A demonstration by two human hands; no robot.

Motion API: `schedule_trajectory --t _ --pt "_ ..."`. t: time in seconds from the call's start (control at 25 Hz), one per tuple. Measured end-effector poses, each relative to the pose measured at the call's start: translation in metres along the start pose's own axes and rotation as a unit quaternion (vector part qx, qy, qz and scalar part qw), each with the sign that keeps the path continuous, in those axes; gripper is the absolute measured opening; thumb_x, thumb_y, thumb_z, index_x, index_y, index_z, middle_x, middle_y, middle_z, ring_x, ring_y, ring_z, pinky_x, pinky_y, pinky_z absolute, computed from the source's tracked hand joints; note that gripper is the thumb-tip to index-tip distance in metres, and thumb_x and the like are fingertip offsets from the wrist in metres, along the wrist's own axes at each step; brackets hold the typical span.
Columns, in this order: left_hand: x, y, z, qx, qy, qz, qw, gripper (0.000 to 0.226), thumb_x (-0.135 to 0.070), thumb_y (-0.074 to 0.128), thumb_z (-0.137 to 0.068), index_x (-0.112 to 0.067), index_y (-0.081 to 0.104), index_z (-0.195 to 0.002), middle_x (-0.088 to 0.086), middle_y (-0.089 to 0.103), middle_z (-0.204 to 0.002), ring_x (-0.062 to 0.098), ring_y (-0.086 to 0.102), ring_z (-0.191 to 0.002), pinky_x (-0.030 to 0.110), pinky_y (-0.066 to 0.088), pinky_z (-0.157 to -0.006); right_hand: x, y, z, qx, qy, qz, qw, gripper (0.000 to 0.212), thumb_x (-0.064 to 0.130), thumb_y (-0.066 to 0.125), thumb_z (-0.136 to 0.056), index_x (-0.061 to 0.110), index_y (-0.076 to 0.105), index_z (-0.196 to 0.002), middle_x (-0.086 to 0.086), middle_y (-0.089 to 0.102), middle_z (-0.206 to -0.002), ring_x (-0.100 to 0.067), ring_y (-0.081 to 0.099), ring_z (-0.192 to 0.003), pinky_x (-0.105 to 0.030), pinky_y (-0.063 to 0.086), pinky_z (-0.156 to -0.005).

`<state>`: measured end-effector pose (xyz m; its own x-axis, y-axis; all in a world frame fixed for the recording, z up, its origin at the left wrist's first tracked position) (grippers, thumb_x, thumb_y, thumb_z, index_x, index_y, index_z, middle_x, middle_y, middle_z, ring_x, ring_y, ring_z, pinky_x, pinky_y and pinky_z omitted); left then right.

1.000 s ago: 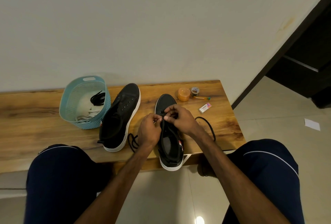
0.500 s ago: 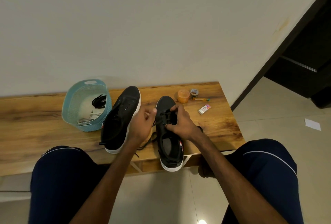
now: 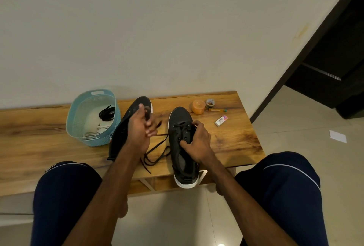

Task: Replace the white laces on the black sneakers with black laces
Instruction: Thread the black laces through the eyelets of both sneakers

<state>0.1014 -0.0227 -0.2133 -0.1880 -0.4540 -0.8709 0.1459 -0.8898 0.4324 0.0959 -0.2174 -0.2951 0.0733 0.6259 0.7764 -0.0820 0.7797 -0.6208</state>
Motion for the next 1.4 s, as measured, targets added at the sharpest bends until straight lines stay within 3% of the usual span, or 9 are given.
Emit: schedule_trajectory --t 0.12,0.2,0.4,0.52,0.6,0.76,0.96,1.16,1.4 --pt "0.028 -0.003 0.007 0.007 0.009 -0.592 0.806 0.031 -0.049 0.054 -0.097 -0.019 0.050 -0.104 0.000 0.059 -0.086 0.015 0.058 -0.073 0.033 0.049 -0.066 -0.002 0.005 -0.001 -0.010 -0.017 0.017 1.000 0.082 0.052 0.062 -0.067 0.027 0.026 -0.136 0.000 0.040 -0.136 -0.021 0.033 -0.134 -0.057 0.006 -0.120" --pt "0.047 0.004 0.011 0.037 -0.006 -0.702 0.711 0.024 -0.042 0.053 -0.099 -0.019 0.056 -0.104 0.001 0.065 -0.094 0.021 0.063 -0.088 0.036 0.050 -0.077 -0.003 0.005 -0.002 -0.019 -0.023 0.021 0.999 0.082 0.052 0.063 -0.067 0.027 0.026 -0.136 0.001 0.039 -0.137 -0.020 0.032 -0.135 -0.057 0.003 -0.119" --pt "0.003 0.015 0.008 0.072 0.054 -0.185 0.979 0.029 -0.020 0.036 -0.107 -0.018 0.058 -0.089 -0.002 0.064 -0.089 0.002 0.062 -0.083 0.032 0.050 -0.080 -0.005 0.006 -0.003 -0.010 -0.024 0.012 1.000 0.083 0.051 0.066 -0.066 0.029 0.025 -0.135 0.002 0.038 -0.137 -0.019 0.031 -0.135 -0.058 0.001 -0.119" --pt "-0.017 0.008 0.003 0.120 0.004 0.135 0.984 0.032 -0.032 0.030 -0.108 -0.018 0.050 -0.089 -0.002 0.057 -0.070 0.011 0.058 -0.059 0.036 0.059 -0.075 -0.003 0.006 -0.003 -0.014 -0.024 0.004 1.000 0.085 0.050 0.067 -0.066 0.027 0.026 -0.137 0.001 0.038 -0.139 -0.020 0.032 -0.136 -0.059 0.002 -0.119" --pt "-0.003 0.002 0.001 0.068 -0.017 -0.109 0.992 0.037 -0.048 0.040 -0.102 -0.015 0.052 -0.092 -0.006 0.049 -0.065 0.007 0.044 -0.049 0.023 0.045 -0.049 -0.002 0.005 -0.002 -0.012 -0.020 0.005 1.000 0.087 0.047 0.069 -0.068 0.025 0.025 -0.139 0.001 0.037 -0.141 -0.021 0.031 -0.137 -0.059 0.002 -0.119" --pt "0.052 -0.010 0.006 0.019 -0.034 -0.685 0.727 0.034 -0.045 0.052 -0.099 -0.011 0.052 -0.103 0.002 0.060 -0.093 0.019 0.057 -0.083 0.032 0.044 -0.070 0.000 0.004 0.000 -0.021 -0.016 0.018 0.999 0.085 0.045 0.069 -0.069 0.026 0.025 -0.139 0.001 0.038 -0.141 -0.021 0.033 -0.137 -0.060 0.006 -0.119" --pt "0.066 -0.022 0.004 -0.032 -0.151 -0.545 0.824 0.041 -0.039 0.041 -0.105 -0.012 0.055 -0.077 0.005 0.059 -0.064 0.016 0.052 -0.045 0.027 0.046 -0.046 0.002 0.003 0.000 -0.013 -0.011 0.018 1.000 0.084 0.045 0.068 -0.069 0.028 0.024 -0.138 0.002 0.037 -0.140 -0.020 0.031 -0.137 -0.060 0.009 -0.118" --pt "0.074 -0.022 0.008 -0.069 -0.138 -0.487 0.859 0.024 -0.023 0.058 -0.099 -0.009 0.052 -0.081 0.016 0.066 -0.074 0.027 0.065 -0.059 0.045 0.060 -0.053 0.003 0.002 0.002 -0.009 -0.005 0.018 1.000 0.084 0.045 0.067 -0.069 0.030 0.023 -0.138 0.004 0.035 -0.141 -0.021 0.031 -0.136 -0.061 0.013 -0.117" --pt "0.070 -0.015 0.001 -0.070 0.018 -0.748 0.660 0.025 -0.037 0.059 -0.096 -0.024 0.065 -0.116 0.007 0.056 -0.117 0.023 0.055 -0.109 0.035 0.049 -0.085 0.008 0.000 0.004 -0.004 -0.015 0.041 0.999 0.083 0.043 0.069 -0.072 0.029 0.022 -0.139 0.002 0.035 -0.142 -0.020 0.030 -0.136 -0.060 0.016 -0.116"
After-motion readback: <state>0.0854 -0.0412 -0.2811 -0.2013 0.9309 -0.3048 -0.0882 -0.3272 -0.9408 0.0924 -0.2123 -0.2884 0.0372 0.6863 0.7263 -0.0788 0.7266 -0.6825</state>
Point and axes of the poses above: each hand's wrist, its own z-axis away from the middle knuckle, its own y-axis out of the palm, x = y × z, the point moved 3 cm from there along -z, towards the middle knuckle
